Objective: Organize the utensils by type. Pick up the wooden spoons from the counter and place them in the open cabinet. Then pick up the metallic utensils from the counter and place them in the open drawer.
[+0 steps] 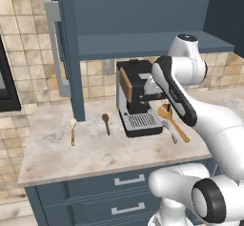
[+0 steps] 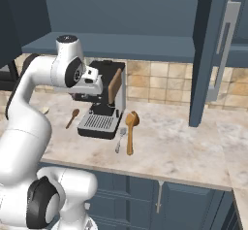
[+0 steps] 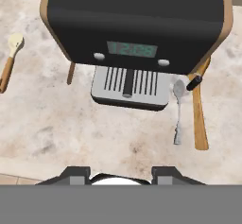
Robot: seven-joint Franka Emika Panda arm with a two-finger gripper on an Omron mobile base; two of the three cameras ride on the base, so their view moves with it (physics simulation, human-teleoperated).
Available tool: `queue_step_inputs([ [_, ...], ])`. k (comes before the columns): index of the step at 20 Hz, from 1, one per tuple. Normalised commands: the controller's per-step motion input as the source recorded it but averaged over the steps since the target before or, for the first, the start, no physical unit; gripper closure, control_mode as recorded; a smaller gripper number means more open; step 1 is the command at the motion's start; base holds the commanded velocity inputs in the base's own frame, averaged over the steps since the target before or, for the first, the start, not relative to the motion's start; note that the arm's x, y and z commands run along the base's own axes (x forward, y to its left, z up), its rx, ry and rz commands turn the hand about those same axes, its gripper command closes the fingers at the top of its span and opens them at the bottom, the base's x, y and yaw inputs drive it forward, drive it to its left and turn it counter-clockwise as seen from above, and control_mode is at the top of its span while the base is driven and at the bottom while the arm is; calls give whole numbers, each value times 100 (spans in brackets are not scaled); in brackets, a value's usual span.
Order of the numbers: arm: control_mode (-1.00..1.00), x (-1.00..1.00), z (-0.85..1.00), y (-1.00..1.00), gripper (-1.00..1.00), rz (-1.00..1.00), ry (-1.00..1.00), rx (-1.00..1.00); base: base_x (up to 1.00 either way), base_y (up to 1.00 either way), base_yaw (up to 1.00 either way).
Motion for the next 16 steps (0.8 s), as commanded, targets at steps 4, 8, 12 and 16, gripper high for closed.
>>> queue_step_inputs([
  [4,-100,-17,0,-3,-100,0,0,1,0,0,0],
  [8,-100,-39,0,-24,-100,0,0,2,0,0,0],
  [12,-100,-46,0,-43,-100,1,0,0,0,0,0],
  [16,-100,-12,-7,-45,-100,0,0,0,0,0,0],
])
